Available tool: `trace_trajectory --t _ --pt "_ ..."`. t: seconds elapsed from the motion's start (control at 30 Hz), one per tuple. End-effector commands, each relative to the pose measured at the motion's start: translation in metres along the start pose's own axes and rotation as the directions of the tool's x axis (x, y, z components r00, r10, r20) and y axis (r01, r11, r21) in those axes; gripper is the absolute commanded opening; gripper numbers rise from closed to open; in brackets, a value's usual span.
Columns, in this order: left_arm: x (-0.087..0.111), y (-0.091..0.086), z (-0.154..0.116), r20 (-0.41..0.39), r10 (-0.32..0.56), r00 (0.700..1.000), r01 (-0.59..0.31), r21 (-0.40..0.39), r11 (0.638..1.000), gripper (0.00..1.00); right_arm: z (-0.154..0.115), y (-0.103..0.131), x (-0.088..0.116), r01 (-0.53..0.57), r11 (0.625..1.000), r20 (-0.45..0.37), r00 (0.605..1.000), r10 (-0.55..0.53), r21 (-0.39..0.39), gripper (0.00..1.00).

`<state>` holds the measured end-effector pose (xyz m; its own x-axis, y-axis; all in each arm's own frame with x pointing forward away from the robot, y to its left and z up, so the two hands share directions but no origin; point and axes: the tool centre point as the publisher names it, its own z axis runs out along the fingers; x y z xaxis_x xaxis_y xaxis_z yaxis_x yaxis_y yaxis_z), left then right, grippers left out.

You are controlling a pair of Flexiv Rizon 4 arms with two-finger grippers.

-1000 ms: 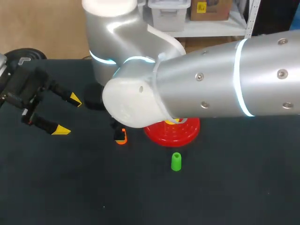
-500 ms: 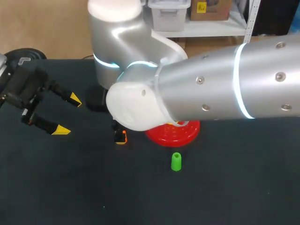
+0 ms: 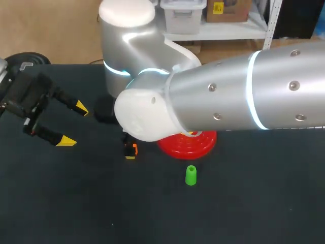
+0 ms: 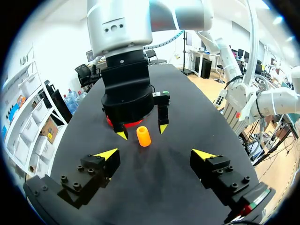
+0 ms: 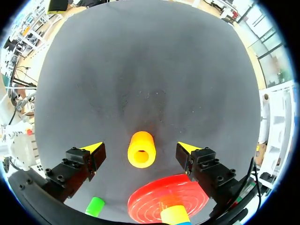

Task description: Pick up and stack the cylinders on the red base in this order: pink,purple,orange,green

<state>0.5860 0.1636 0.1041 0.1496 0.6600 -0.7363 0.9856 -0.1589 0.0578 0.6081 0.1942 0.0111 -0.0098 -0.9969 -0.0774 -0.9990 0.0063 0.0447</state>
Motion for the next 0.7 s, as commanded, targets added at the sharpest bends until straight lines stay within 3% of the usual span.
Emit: trace_trajectory --t 0.03,0.7 --pt "0.0010 0.0000 0.0000 0.001 0.002 1.000 -0.002 -0.001 1.000 1.00 0.0012 -0.0028 -0.0035 0.001 1.000 -0.005 1.000 -0.001 -0.009 1.00" --pt "0.0010 0.0000 0.0000 0.001 0.002 1.000 -0.002 -0.001 1.000 1.00 -0.0050 -0.0002 -0.0034 -0.003 1.000 -0.019 1.000 0.003 -0.003 1.00"
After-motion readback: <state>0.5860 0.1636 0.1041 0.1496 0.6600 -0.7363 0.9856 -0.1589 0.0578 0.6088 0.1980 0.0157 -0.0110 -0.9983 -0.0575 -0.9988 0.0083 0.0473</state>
